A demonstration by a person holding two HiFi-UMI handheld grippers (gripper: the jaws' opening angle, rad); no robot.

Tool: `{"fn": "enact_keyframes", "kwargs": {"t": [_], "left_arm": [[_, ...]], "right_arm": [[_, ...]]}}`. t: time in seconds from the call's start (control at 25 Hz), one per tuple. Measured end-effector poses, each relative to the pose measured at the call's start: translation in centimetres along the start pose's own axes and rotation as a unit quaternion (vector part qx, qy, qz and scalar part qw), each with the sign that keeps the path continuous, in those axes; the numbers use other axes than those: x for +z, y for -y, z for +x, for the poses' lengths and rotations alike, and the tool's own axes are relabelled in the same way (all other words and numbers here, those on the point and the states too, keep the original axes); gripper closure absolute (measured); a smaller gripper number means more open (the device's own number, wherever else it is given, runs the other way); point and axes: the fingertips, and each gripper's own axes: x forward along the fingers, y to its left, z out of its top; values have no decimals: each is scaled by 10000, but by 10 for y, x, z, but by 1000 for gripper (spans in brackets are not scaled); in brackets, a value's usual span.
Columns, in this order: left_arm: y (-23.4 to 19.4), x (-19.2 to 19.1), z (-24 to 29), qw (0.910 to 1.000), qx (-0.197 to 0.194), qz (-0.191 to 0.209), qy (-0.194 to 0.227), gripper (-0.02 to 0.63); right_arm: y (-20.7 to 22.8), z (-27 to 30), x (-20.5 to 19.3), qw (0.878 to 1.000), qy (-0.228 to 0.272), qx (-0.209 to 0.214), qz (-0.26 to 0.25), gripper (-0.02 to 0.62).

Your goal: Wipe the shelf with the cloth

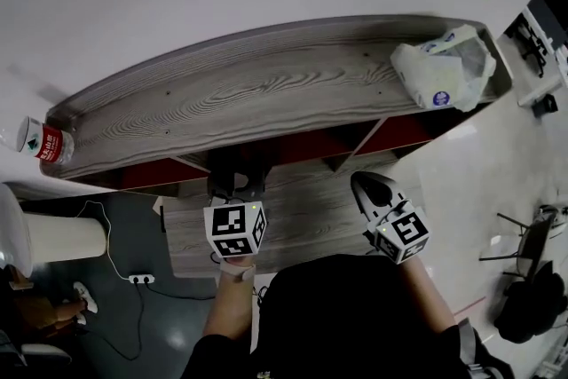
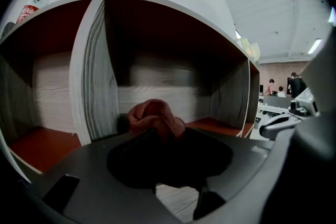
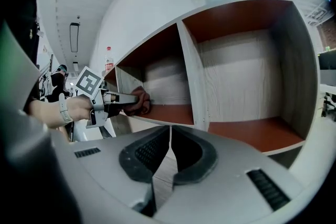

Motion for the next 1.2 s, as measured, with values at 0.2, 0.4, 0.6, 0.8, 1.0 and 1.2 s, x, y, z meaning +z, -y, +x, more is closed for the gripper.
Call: {"fn": "enact_keyframes", "kwargs": {"t": [0.2, 0.4, 0.6, 0.8, 1.0, 1.2], "left_arm": [[7, 12, 13, 9985, -32, 527, 123, 408], [4, -4, 34, 9970, 15, 730, -266, 414], [6, -18, 43, 9915, 183, 1167, -551, 459], [14, -24, 48, 9892, 85, 1302, -668, 471], [56, -14, 59, 9887, -440, 1239, -721, 472], [111, -16, 79, 9861, -865, 1217, -734, 472]], "right_arm": [[3, -4, 2, 9999, -17, -147, 49, 589], [5, -7, -1, 9996, -29, -254, 132, 589], [13, -16, -9, 9993, -68, -345, 118, 589], [20, -27, -13, 9989, -82, -425, 164, 589], [28, -41, -15, 9986, -54, -494, 198, 589], [44, -66, -16, 9969, -31, -729, 293, 589]]}}
